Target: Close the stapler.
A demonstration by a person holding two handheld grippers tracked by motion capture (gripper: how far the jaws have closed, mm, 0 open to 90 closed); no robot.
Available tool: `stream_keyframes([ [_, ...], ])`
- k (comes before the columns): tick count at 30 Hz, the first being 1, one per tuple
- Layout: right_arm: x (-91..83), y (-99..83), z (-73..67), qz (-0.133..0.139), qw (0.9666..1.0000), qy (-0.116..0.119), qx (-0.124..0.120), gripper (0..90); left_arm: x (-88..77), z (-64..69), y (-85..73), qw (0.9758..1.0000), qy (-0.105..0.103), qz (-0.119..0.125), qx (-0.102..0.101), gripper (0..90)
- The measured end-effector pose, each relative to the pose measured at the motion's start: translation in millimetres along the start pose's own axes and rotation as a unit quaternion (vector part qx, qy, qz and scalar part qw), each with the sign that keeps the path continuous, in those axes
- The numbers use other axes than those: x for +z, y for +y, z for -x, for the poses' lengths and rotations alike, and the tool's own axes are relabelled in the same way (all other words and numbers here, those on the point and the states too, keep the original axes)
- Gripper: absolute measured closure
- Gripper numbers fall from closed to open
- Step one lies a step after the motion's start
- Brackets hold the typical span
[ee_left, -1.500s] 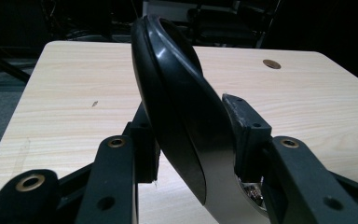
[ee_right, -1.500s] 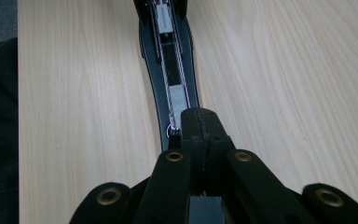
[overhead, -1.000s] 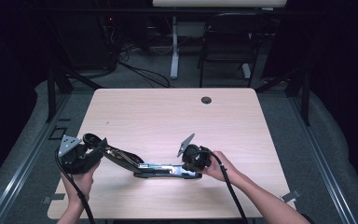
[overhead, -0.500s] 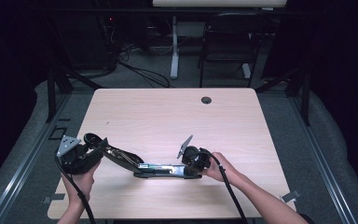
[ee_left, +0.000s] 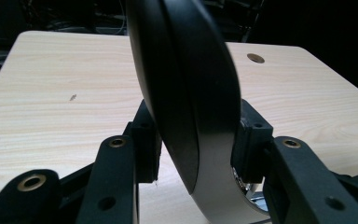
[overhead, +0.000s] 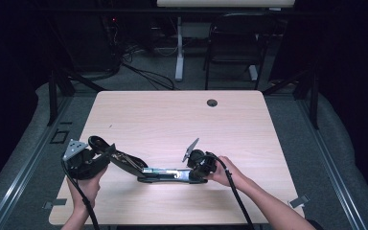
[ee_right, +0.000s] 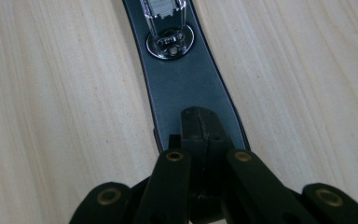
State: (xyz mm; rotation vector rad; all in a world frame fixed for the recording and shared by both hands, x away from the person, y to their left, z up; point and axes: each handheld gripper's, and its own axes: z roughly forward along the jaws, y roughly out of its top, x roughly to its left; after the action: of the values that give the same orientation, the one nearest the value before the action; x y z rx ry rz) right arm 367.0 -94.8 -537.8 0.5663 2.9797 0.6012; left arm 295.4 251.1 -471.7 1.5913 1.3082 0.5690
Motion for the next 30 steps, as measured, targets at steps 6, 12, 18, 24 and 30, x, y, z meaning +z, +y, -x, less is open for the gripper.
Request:
stream_keyframes([
  [6,0.3,-1.2,0.4,0.007,0.9999,0.003,0.008,90.0,-1.0,3.1,0.4,0.9999,-0.015,0.004,-0.001,61.6],
  [12,0.1,-2.3,3.3,0.009,0.9998,0.012,0.012,90.0,-0.4,6.2,0.9,0.9999,-0.013,0.007,0.004,61.7],
  [18,-0.1,-2.0,3.2,0.006,0.9999,0.01,0.01,90.0,0.6,8.5,0.9,0.9999,-0.013,0.008,0.007,61.6],
  [24,-0.1,-1.9,3.3,0.006,0.9999,0.01,0.011,90.0,1.6,11.2,0.4,0.9998,-0.016,0.007,0.01,61.5],
  [30,0.1,-1.8,3.3,0.007,0.9998,0.013,0.013,90.0,2.4,18.8,1.2,0.9996,-0.019,0.016,0.015,62.5],
])
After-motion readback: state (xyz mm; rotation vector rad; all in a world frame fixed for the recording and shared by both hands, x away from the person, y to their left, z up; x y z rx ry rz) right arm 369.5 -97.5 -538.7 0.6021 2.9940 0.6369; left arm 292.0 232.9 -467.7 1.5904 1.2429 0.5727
